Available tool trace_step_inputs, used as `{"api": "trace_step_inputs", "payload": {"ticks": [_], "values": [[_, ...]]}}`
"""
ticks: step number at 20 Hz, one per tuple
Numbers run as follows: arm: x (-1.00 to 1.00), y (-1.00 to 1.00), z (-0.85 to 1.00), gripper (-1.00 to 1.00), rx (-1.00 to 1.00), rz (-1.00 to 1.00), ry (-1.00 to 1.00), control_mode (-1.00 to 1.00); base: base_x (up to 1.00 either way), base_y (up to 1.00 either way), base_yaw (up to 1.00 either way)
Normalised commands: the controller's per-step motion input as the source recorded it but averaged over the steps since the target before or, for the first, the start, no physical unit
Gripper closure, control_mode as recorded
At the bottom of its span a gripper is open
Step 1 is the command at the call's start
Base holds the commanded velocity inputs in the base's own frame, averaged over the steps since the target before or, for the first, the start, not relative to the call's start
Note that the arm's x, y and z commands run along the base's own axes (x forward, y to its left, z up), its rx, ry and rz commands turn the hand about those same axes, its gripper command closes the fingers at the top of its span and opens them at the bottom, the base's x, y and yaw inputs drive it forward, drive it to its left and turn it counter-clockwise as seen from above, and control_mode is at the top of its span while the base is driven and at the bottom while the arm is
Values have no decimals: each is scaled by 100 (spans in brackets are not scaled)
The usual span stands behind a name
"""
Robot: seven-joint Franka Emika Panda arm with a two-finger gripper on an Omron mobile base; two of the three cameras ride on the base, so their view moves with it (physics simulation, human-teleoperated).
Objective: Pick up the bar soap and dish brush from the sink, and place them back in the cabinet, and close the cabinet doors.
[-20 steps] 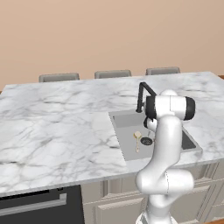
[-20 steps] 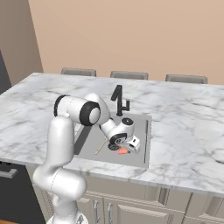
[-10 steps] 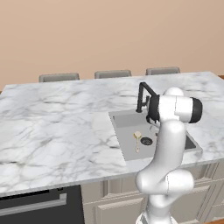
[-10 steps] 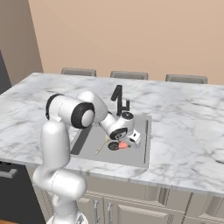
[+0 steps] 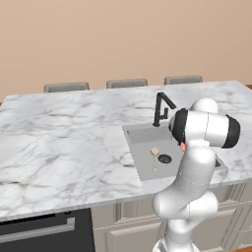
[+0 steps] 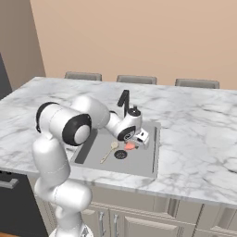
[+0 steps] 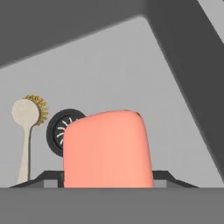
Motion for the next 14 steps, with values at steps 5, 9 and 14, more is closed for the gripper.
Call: {"api": "trace_step_inputs", "payload": {"ticks": [5, 9, 14], "values": [[-39, 0, 56, 100, -2, 6, 0, -100, 0, 0, 0], [-50, 5, 48, 100, -4, 8, 0, -100, 0, 0, 0], [-44, 26, 34, 100, -7, 8, 0, -100, 0, 0, 0]]}}
